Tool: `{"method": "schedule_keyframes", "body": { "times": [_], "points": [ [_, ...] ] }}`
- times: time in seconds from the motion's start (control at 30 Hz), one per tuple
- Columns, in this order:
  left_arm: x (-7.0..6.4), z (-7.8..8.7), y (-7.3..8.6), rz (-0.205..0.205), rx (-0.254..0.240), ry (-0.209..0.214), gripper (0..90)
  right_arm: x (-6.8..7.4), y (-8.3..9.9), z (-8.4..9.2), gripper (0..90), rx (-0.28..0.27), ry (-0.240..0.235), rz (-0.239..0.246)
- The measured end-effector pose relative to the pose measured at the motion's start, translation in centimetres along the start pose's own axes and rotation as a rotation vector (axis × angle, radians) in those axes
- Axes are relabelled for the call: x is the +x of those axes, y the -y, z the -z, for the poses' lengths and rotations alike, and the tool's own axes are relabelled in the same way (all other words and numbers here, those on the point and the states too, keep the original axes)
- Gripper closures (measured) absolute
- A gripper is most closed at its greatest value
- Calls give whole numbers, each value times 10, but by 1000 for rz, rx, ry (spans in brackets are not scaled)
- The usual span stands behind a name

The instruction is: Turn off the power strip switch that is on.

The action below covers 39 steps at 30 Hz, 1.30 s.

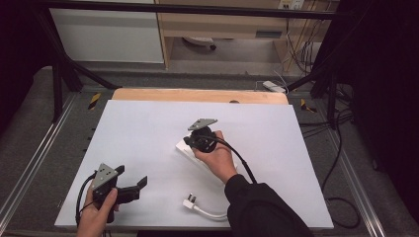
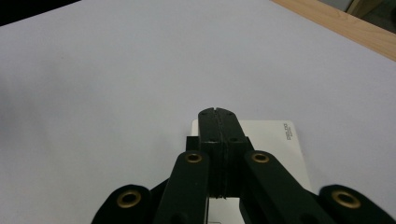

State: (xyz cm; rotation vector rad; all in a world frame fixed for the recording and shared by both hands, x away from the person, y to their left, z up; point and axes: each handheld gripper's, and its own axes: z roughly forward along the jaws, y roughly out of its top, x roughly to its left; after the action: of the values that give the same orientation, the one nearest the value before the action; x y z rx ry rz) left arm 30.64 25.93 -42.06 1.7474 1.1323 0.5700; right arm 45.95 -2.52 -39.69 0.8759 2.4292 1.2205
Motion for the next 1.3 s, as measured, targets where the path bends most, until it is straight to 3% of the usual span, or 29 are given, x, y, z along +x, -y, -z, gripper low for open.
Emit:
{"method": "schedule_keyframes", "body": {
  "times": [0.73, 1.3],
  "points": [
    [0, 0, 0, -3, 0, 2, 68, 0, 9, -21, 900, 73, 6, -4],
    [0, 0, 0, -3, 2, 5, 69, 1, 12, -30, 900, 98, 9, -11]
  ]
}}
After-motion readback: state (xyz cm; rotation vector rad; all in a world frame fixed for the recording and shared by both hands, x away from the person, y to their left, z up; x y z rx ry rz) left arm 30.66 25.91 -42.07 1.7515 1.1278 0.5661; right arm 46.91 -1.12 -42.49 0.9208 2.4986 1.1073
